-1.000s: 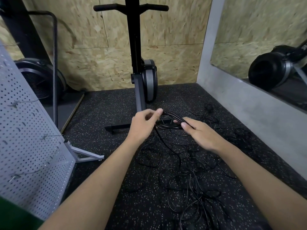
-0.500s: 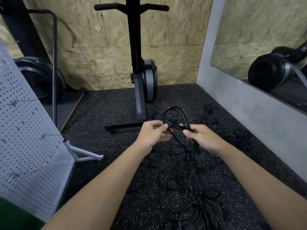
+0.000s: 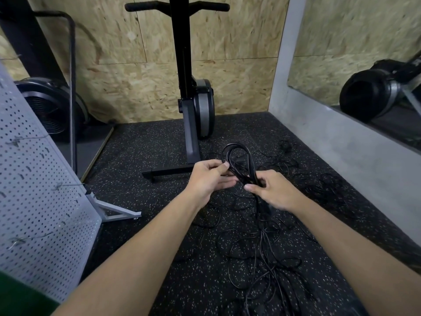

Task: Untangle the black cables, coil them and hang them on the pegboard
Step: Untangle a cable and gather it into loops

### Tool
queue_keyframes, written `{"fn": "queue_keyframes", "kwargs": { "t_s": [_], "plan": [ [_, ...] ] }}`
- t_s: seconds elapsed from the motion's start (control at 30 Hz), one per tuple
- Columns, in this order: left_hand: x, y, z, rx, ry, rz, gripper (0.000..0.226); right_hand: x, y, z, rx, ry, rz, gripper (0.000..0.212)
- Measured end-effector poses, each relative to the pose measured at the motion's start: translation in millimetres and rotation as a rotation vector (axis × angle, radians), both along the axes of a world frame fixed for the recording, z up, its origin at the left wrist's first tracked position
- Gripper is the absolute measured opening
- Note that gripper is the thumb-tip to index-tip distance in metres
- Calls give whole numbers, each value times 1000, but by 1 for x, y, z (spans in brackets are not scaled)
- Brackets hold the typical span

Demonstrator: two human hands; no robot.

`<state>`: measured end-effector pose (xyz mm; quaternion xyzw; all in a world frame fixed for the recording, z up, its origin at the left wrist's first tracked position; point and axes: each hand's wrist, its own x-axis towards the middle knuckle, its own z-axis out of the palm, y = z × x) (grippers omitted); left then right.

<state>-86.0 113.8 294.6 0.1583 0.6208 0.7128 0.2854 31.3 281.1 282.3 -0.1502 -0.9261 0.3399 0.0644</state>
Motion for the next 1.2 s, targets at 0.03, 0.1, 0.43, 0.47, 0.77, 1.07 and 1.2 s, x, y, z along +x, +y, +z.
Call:
{"fn": "queue_keyframes", "kwargs": {
  "t_s": [0.03, 0.1, 0.43, 0.47, 0.77, 1.07, 1.2],
  "plan": [
    [-1, -2, -3, -26, 73, -17, 18, 1, -1, 0, 25, -2, 1, 13],
    [-4, -6, -10, -79, 224, -46, 19, 3, -1, -1, 73, -11, -10, 14],
    [3, -4, -32, -373, 479, -369, 35, 0, -7, 16, -144, 82, 9, 24],
    [5, -2, -38, -426, 524, -439, 38, -1, -8, 19, -202, 108, 13, 23],
    [10, 11, -78, -450, 577, -594, 25, 4, -21, 38, -465, 209, 47, 26],
    [14, 12, -96, -577, 705, -523, 21, 2, -36, 56, -639, 281, 42, 19],
    [2, 4, -89, -589, 758, -438, 21, 2, -25, 60, -262, 326, -97, 19]
  ]
}}
